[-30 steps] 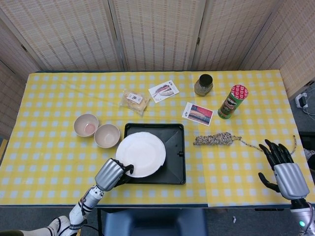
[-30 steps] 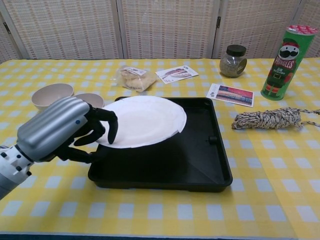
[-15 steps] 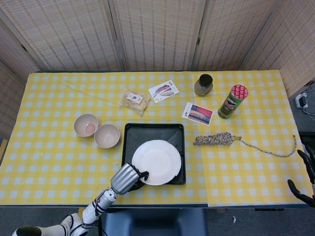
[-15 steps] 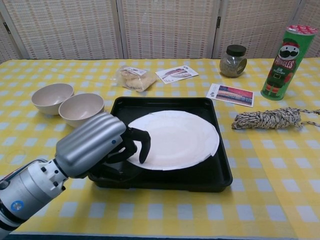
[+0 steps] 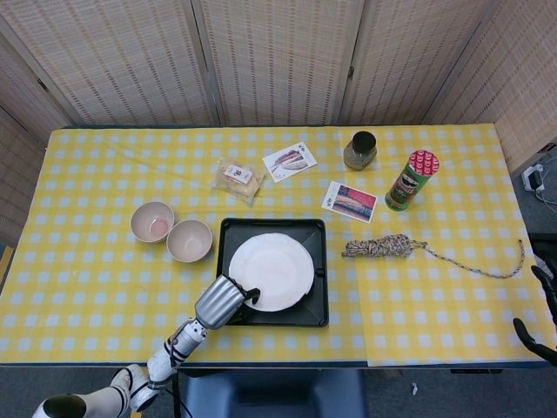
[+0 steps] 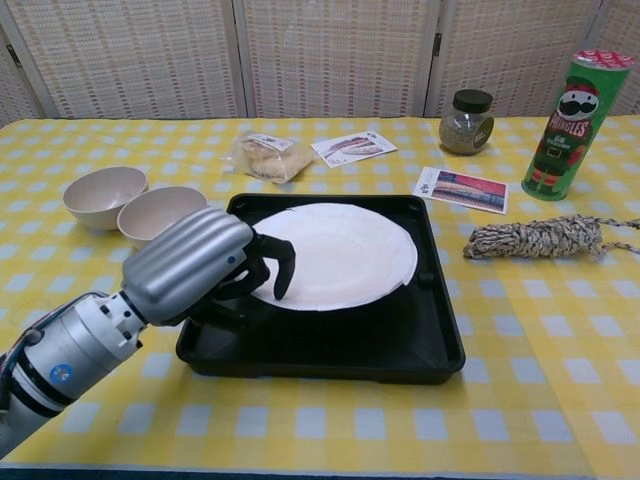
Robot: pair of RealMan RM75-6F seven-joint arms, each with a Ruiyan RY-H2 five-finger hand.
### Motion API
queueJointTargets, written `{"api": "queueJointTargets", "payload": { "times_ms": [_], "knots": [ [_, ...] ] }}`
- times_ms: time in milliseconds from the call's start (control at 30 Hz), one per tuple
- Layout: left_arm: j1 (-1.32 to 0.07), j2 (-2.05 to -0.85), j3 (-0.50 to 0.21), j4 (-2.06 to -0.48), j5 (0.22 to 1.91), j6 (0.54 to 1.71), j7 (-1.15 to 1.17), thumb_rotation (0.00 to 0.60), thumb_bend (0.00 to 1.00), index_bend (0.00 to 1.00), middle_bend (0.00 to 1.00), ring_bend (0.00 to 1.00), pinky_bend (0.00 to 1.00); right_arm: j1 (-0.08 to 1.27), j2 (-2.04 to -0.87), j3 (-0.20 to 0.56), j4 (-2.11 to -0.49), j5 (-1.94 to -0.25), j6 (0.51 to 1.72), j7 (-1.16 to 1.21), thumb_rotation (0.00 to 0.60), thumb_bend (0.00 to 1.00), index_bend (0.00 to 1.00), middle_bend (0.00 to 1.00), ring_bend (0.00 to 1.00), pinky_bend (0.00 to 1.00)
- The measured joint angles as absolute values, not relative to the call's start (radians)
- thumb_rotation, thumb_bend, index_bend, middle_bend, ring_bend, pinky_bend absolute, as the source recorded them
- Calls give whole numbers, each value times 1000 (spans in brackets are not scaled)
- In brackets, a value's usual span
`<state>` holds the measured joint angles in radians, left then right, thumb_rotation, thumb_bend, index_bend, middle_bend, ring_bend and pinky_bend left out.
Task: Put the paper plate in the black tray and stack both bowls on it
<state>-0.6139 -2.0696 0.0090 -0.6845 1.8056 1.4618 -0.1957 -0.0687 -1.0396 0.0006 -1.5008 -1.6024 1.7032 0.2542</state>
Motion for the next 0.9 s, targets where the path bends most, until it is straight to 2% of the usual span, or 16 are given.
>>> {"api": "queueJointTargets", "payload": {
  "times_ms": [167,233,300,467,567,733,900],
  "knots": [
    [-626,-2093,7,-648,1778,1418,-209,600,522,641,1000,1000,1000,-66,-1039,6,-1508,-1599,1693,249,600,379,0,0,0,0],
    [-630,-2104,6,-636,1767,1407,-216,600,520,609,1000,1000,1000,-68,-1038,8,-1509,-1596,1693,250,600,379,0,0,0,0],
    [-634,-2115,4,-625,1756,1396,-222,600,499,538,1000,1000,1000,-69,-1038,11,-1509,-1593,1694,252,600,379,0,0,0,0],
    [-642,-2126,0,-614,1739,1386,-217,600,356,262,1000,1000,1000,-69,-1037,13,-1509,-1593,1687,254,600,379,0,0,0,0],
    [-642,-2121,-2,-622,1733,1390,-207,600,290,174,1000,1000,1000,-68,-1036,15,-1511,-1594,1683,252,600,379,0,0,0,0],
    [-636,-2087,-1,-673,1725,1391,-174,600,230,128,1000,1000,1000,-64,-1038,17,-1514,-1598,1677,242,600,379,0,0,0,0],
    [-623,-2005,6,-836,1703,1357,-136,600,216,129,1000,1000,1000,-56,-1042,16,-1522,-1606,1664,223,600,378,0,0,0,0]
  ]
}}
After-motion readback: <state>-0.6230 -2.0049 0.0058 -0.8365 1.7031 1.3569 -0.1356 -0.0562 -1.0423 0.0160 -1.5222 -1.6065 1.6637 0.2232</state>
